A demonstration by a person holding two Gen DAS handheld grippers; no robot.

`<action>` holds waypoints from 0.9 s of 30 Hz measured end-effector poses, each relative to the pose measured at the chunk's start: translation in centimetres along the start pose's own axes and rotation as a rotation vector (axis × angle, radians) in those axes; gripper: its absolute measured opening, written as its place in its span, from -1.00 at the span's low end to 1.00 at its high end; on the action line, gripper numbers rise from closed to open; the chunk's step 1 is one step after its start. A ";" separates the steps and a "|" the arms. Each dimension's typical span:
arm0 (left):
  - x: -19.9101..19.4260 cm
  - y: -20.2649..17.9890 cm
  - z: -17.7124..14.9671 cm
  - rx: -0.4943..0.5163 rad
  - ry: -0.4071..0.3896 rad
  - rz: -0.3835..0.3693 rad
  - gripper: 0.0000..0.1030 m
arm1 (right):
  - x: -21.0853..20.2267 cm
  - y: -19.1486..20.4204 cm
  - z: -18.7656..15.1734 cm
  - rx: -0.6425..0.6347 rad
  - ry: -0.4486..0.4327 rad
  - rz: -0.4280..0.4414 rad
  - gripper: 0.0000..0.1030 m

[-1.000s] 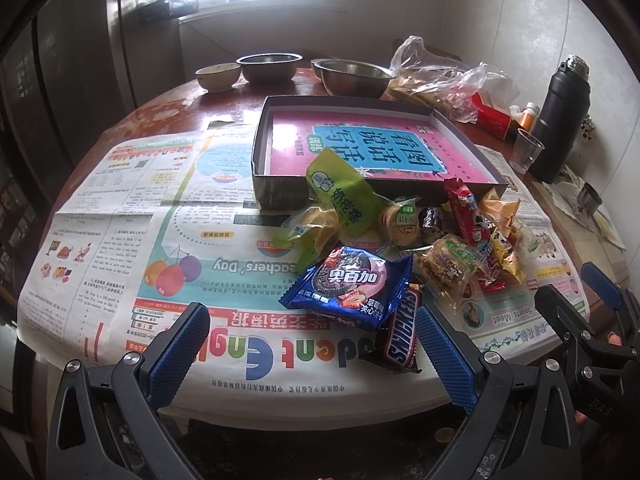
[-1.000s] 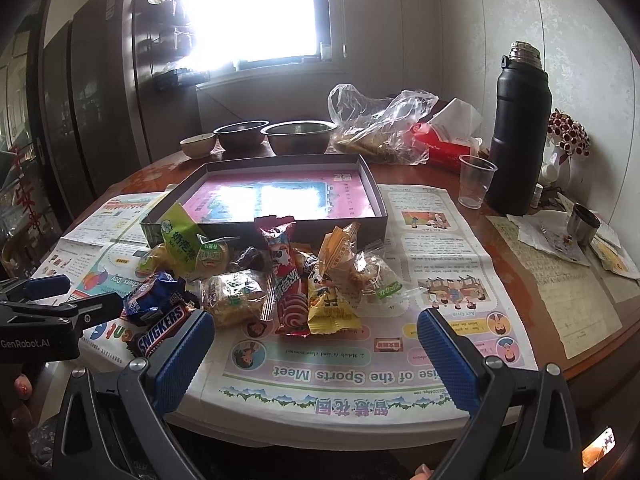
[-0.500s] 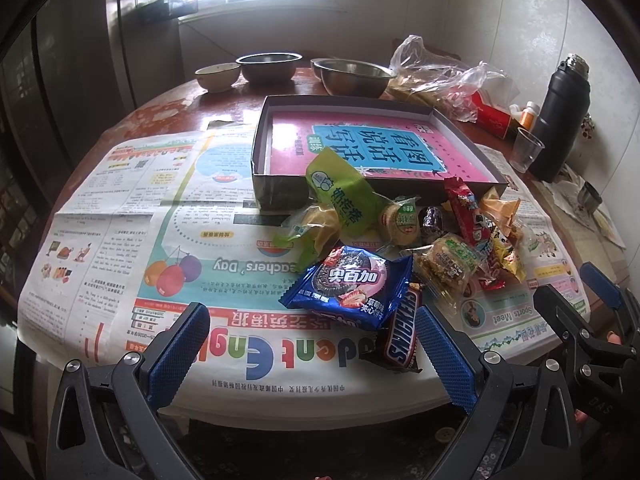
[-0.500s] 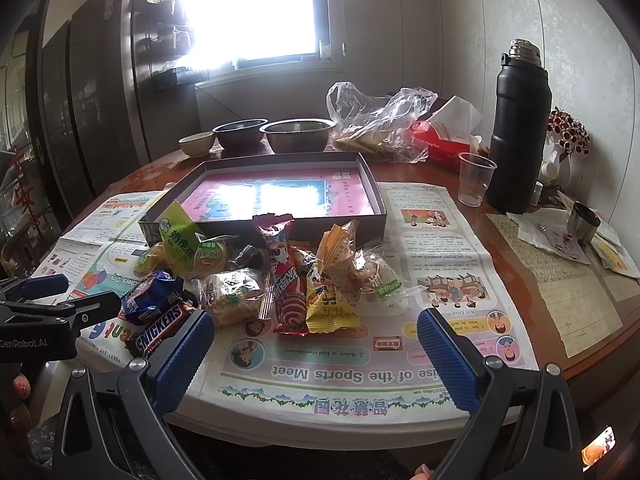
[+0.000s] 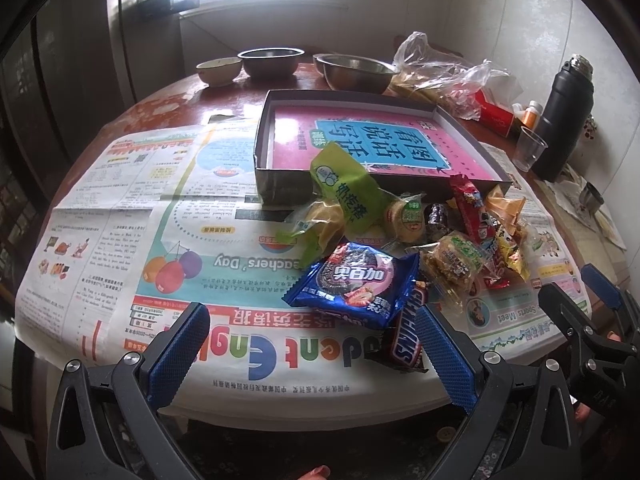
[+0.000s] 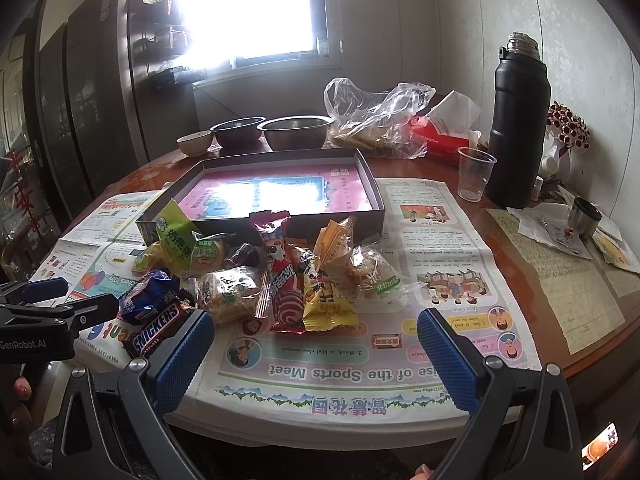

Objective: Organize snacks

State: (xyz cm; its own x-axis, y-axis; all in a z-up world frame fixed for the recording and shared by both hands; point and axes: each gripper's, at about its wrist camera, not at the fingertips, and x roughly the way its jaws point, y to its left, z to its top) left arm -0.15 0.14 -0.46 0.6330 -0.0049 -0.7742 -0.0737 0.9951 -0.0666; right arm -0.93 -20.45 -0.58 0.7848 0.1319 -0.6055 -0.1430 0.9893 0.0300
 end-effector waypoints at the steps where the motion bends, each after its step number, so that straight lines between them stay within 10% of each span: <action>1: 0.1 0.2 0.0 -0.005 0.001 0.000 0.98 | 0.1 -0.1 0.1 0.002 0.002 0.001 0.99; 27: 4.6 0.3 1.3 0.017 0.107 -0.131 0.98 | 4.2 -4.7 1.5 0.045 0.060 -0.051 0.99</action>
State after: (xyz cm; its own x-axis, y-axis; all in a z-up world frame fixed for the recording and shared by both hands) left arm 3.78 0.53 -3.23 0.5506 -0.1447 -0.8221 0.0183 0.9867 -0.1614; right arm 3.90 -24.49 -2.08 0.7527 0.0790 -0.6537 -0.0759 0.9966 0.0331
